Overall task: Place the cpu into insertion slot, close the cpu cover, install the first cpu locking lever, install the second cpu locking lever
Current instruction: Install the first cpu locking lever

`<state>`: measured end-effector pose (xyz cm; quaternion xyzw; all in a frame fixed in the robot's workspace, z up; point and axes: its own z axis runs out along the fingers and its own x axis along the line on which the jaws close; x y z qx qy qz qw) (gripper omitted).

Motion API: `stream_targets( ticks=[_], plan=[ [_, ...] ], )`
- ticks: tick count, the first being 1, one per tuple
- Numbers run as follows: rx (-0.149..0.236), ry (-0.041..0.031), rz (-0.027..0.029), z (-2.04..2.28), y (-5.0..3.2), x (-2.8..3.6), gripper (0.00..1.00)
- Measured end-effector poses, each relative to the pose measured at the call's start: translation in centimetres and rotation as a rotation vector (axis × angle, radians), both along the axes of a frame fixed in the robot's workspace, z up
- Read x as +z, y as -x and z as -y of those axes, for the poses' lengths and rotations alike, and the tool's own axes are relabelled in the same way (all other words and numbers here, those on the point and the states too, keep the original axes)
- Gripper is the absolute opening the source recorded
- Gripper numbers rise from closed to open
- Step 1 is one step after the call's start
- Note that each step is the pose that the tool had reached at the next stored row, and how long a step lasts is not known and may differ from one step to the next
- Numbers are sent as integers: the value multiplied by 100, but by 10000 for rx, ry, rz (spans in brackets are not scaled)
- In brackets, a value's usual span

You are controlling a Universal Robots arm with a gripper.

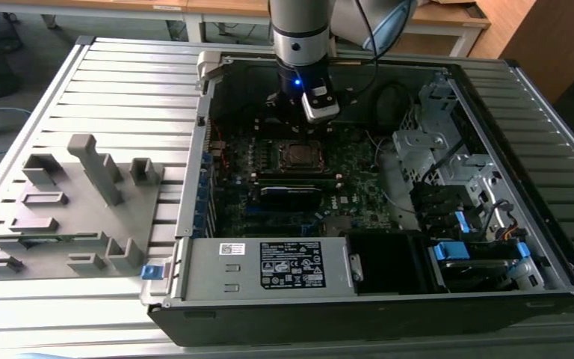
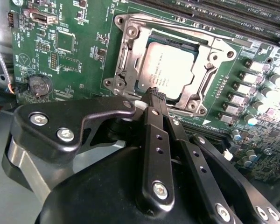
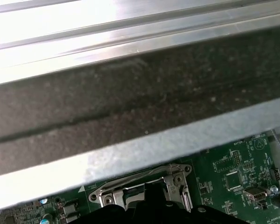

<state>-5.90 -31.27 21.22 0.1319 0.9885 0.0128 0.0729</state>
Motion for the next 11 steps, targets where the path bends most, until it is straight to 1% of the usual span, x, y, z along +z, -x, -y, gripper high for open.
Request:
stream_targets(
  ticks=[1, 2, 3, 8, 11],
  plan=[
    [-1, 0, -58, 0, 0, 0, 10],
    [0, 1, -129, 0, 0, 0, 10],
    [-1, 2, -139, 0, 0, 0, 10],
    [15, 0, -142, 0, 0, 0, 10],
    [184, 1, -142, 0, -1, -1, 10]
  ],
)
